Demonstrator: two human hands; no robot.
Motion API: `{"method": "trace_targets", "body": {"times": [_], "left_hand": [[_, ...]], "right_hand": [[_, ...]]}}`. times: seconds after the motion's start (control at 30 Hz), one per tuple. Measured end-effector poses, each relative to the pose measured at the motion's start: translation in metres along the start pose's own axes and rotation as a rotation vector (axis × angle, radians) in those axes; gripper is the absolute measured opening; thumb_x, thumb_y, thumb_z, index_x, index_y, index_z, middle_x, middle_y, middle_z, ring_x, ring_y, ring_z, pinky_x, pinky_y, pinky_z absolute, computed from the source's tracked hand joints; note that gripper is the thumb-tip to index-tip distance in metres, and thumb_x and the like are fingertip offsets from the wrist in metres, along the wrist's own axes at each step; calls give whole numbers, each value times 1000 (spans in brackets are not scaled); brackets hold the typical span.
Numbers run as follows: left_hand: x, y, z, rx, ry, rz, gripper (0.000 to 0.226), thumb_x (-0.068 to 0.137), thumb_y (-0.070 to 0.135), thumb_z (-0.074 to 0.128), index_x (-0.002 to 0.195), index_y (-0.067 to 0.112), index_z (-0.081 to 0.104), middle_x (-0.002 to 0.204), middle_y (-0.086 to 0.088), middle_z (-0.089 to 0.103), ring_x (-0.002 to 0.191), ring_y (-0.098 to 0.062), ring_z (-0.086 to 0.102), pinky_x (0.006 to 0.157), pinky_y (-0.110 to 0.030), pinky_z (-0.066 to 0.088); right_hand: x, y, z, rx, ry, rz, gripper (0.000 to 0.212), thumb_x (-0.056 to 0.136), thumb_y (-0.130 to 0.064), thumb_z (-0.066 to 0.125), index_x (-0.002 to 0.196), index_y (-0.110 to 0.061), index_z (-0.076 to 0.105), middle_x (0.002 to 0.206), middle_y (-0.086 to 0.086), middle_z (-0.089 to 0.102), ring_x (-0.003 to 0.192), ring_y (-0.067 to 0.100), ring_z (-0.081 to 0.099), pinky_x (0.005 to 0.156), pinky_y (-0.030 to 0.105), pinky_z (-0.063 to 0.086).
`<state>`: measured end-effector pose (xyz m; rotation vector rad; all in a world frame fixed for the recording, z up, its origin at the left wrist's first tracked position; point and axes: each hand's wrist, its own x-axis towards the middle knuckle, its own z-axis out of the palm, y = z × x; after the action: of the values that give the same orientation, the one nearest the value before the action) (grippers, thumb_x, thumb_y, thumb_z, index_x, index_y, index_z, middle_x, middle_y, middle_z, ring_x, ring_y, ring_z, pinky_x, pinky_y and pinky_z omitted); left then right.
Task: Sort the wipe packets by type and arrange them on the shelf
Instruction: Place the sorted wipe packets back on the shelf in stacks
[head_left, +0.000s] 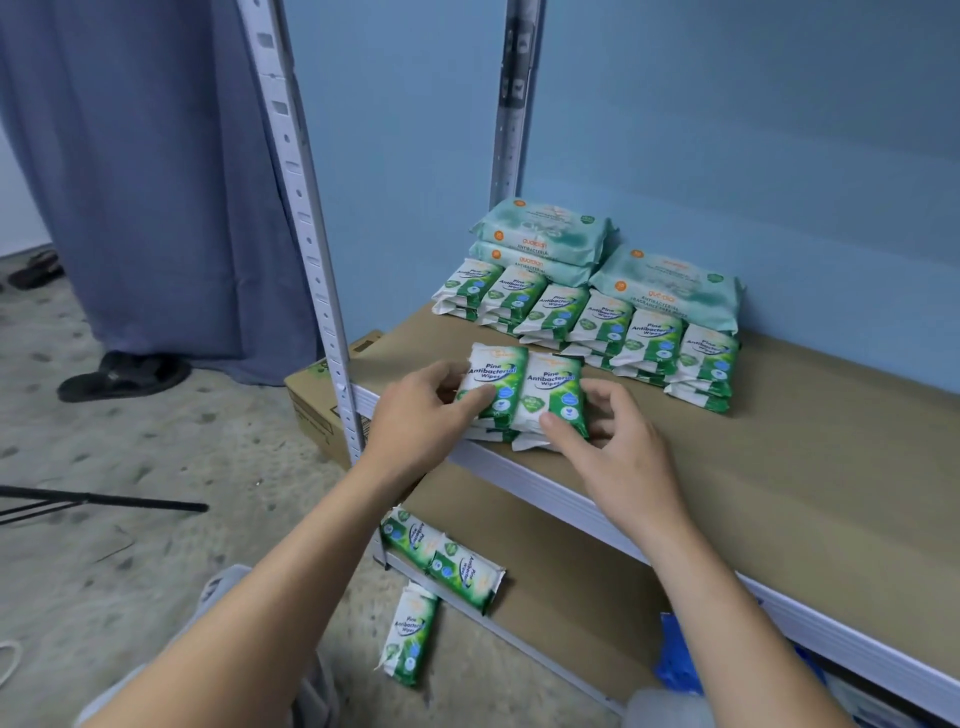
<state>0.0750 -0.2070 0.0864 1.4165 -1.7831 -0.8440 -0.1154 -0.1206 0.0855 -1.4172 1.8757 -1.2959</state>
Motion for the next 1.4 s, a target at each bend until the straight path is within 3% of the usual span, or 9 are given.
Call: {"method": "trace_targets", "body": {"times": [0.07, 0.13, 0.23, 0.43, 0.6, 0.8, 1.07, 1.23, 1.4], "left_hand": [[-1, 0, -6, -91, -49, 14, 37, 83, 51, 73, 115, 35, 67, 109, 23, 70, 98, 5, 65, 89, -28, 54], [-3, 0, -10, -88, -96, 80, 39, 84, 49, 75, 120, 37, 67, 120, 20, 68, 106, 6, 62, 86, -20, 50], [-5, 0, -10, 35, -141, 231, 38, 86, 52, 72, 121, 37, 70, 143, 16, 55, 125, 1, 53, 93, -14, 42], [-6, 1, 0, 16, -95, 255, 45, 82, 53, 76, 122, 32, 71, 147, 10, 52, 130, 0, 51, 101, -16, 42], [-13, -3, 9, -83, 109, 196, 44, 69, 54, 85, 103, 28, 76, 116, 13, 68, 98, -1, 64, 88, -26, 54], [-7, -14, -18, 51, -81, 266, 59, 70, 47, 87, 123, 27, 70, 125, 11, 63, 107, -5, 62, 95, -23, 49], [16, -43, -49, 256, 29, 332, 44, 82, 29, 82, 123, 25, 68, 123, 8, 65, 103, -17, 61, 88, -40, 54], [36, -48, -46, 333, 72, 302, 44, 90, 19, 71, 133, 19, 61, 136, 2, 62, 119, -23, 57, 95, -32, 45], [53, -49, -30, 284, 126, 246, 41, 92, 10, 64, 132, 15, 60, 127, -6, 66, 115, -28, 59, 94, -38, 48]], "right_hand": [[-1, 3, -3, -11, -21, -45, 47, 85, -36, 77, 127, -38, 56, 117, -29, 55, 100, -12, 58, 80, 7, 48], [-1, 9, -2, -101, -14, -95, 47, 85, -39, 77, 129, -38, 61, 133, -21, 51, 118, -1, 55, 100, 27, 50], [-3, 12, 3, -152, 21, -133, 37, 85, -37, 75, 121, -33, 67, 132, -14, 55, 119, 10, 57, 102, 41, 49], [-4, 11, 8, -188, 120, -161, 29, 85, -33, 77, 112, -27, 69, 110, -12, 63, 102, 10, 63, 92, 39, 53], [0, 13, 2, -137, 51, -129, 29, 82, -36, 80, 109, -34, 70, 110, -18, 64, 101, 6, 65, 92, 39, 55], [2, 9, 11, -75, -33, -122, 44, 77, -23, 85, 116, -33, 68, 118, -17, 61, 107, 4, 65, 98, 34, 54], [28, -11, 49, -78, -160, -180, 49, 79, -10, 83, 124, -21, 68, 125, -7, 58, 108, 3, 62, 97, 18, 51], [48, -11, 72, -161, -104, -246, 44, 84, -28, 80, 126, -20, 68, 125, -6, 56, 114, 12, 57, 101, 36, 52], [60, -9, 90, -233, 40, -343, 34, 88, -25, 76, 119, -11, 70, 128, 9, 56, 117, 19, 52, 99, 37, 48]]}}
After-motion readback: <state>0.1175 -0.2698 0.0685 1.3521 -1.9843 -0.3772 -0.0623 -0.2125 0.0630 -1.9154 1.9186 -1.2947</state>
